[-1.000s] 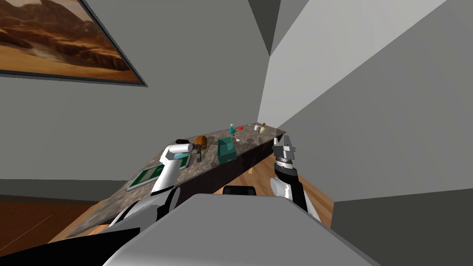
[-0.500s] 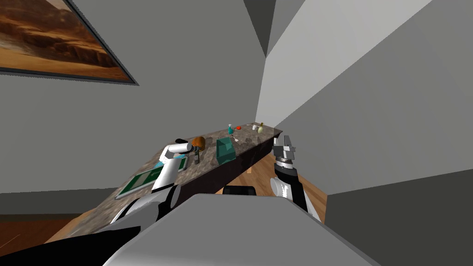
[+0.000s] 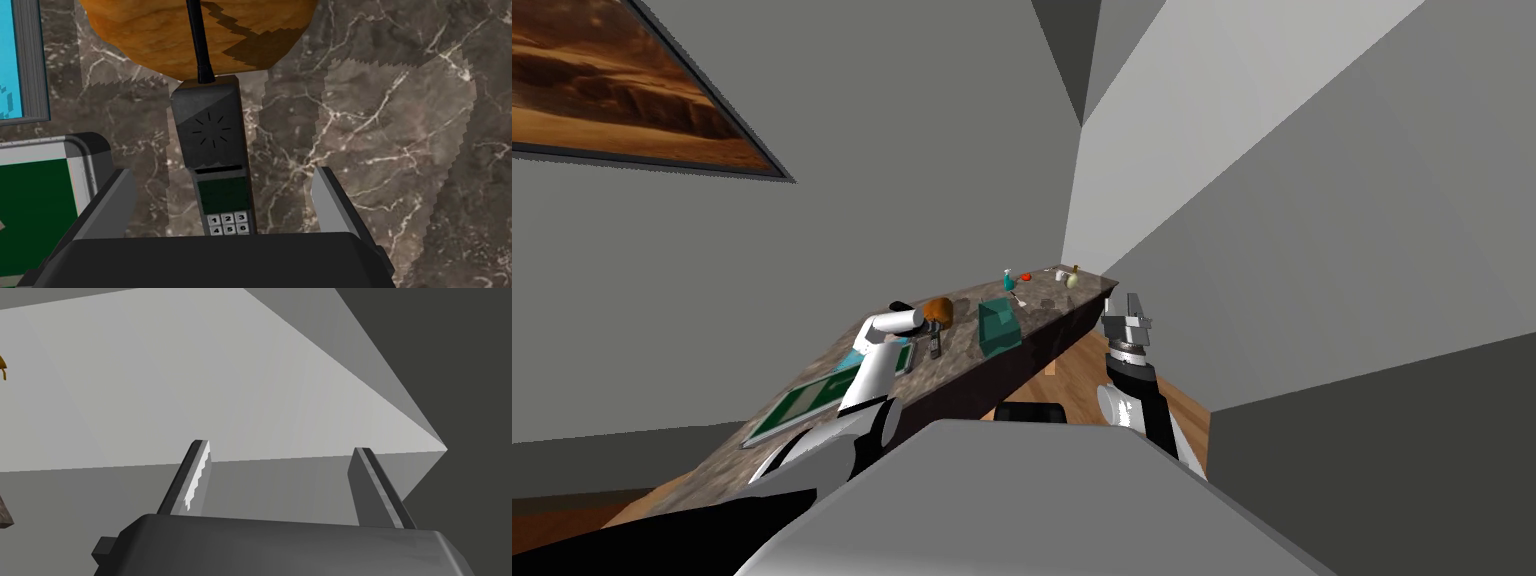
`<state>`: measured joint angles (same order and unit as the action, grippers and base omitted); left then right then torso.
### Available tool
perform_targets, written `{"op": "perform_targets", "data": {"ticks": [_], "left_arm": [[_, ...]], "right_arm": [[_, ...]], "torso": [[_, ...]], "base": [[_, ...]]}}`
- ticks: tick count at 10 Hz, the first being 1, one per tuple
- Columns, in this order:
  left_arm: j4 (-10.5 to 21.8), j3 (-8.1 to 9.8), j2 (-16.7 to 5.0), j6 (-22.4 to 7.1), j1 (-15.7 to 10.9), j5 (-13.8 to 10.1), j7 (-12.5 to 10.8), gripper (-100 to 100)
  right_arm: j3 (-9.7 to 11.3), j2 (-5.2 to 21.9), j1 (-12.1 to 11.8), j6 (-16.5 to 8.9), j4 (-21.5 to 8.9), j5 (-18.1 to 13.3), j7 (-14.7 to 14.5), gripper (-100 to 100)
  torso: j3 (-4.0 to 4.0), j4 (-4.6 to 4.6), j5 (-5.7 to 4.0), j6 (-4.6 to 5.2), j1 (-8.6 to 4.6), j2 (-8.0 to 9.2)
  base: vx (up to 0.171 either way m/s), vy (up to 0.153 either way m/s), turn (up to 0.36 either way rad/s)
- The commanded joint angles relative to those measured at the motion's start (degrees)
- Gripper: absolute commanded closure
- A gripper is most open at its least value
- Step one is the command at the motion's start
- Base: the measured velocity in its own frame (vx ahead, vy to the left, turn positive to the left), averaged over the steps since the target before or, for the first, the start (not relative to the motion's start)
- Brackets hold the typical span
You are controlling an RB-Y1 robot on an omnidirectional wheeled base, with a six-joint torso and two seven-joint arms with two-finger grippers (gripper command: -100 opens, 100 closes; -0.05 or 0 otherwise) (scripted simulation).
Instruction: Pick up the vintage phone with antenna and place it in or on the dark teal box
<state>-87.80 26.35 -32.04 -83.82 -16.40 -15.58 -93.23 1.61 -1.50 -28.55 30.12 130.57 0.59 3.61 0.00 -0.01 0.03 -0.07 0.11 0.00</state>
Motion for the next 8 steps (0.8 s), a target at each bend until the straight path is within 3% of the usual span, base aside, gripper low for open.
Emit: {"op": "perform_targets", "data": {"ticks": [1,4,5,6,7,8], "left_arm": [[2.5,0.71,-0.4,-2.4,-0.5,-0.5,-2.1,-100],[4.8,1.56,-0.8,-5.5,-0.9,-1.2,-4.6,-100],[4.6,1.22,-0.6,-4.7,-1.1,-0.9,-4.1,-100],[4.7,1.22,-0.6,-4.8,-1.1,-0.9,-4.3,0],[6.0,1.29,0.1,-2.9,-0.7,-0.6,-3.4,-100],[6.5,1.32,0.4,-2.1,-0.6,-0.4,-3.1,-100]], "right_arm": [[0.0,0.0,0.0,0.0,0.0,0.0,0.0,0],[0.0,0.0,0.0,0.0,0.0,0.0,0.0,0],[0.0,0.0,0.0,0.0,0.0,0.0,0.0,0],[0.0,0.0,0.0,0.0,0.0,0.0,0.0,0],[0.0,0.0,0.0,0.0,0.0,0.0,0.0,0],[0.0,0.0,0.0,0.0,0.0,0.0,0.0,0]], "torso": [[0.0,0.0,0.0,0.0,0.0,0.0],[0.0,0.0,0.0,-0.01,0.01,0.0],[0.0,0.0,0.0,-0.01,-0.01,-0.01],[0.0,0.0,-0.01,-0.02,-0.05,0.0],[0.0,0.0,-0.02,-0.02,-0.08,0.0],[-0.04,-0.02,-0.01,-0.02,-0.09,-0.08]], "base": [[0.001,0.031,-0.104],[0.0,0.026,-0.072],[0.0,0.011,-0.012],[0.0,0.0,0.0],[0.03,0.0,0.034],[0.05,0.002,0.044]]}}
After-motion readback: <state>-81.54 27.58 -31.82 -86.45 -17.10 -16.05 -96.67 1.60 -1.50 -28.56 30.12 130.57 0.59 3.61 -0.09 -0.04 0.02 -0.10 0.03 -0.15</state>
